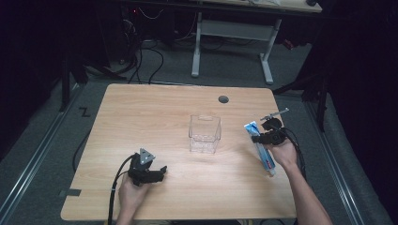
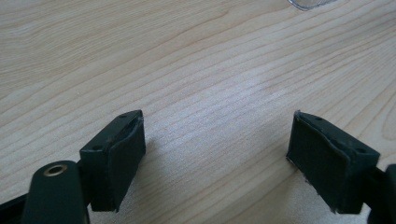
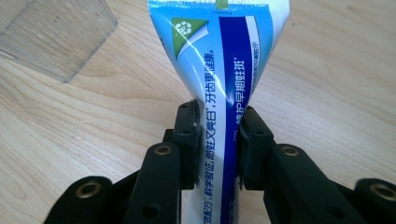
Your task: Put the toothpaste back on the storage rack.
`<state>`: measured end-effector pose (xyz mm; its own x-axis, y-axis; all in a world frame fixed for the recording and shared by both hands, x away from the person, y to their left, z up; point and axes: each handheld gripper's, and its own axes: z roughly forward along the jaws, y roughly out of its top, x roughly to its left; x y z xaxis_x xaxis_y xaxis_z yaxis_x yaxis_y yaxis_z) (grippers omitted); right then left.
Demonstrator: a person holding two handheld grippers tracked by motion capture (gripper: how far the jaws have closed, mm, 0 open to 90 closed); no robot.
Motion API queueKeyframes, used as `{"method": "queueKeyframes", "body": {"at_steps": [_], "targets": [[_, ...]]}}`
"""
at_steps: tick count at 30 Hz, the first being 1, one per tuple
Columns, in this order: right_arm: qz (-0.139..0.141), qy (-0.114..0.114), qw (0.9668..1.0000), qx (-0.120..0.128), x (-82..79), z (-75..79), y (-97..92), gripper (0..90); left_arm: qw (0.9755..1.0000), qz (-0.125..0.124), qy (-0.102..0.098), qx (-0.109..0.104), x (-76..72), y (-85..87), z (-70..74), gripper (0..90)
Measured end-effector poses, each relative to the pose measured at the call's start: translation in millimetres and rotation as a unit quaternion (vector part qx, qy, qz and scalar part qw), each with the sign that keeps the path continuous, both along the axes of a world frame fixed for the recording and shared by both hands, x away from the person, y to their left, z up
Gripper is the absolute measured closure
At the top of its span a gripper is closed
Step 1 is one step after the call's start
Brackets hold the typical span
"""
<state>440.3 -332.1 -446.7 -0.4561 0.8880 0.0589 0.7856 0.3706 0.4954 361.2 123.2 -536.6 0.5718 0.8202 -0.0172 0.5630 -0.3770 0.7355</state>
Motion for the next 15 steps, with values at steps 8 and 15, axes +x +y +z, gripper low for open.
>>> {"method": "queueKeyframes", "body": {"at_steps": [8,15], "targets": [[0.005,-0.035,0.9993,0.013,-10.7,13.0,0.7,73.8,1.0000,0.000,0.000,0.000,0.0,0.0,0.0,19.4],[0.014,-0.046,0.9983,0.033,-14.3,21.2,1.8,73.6,1.0000,0.000,0.000,0.000,0.0,0.1,0.0,19.4]]}}
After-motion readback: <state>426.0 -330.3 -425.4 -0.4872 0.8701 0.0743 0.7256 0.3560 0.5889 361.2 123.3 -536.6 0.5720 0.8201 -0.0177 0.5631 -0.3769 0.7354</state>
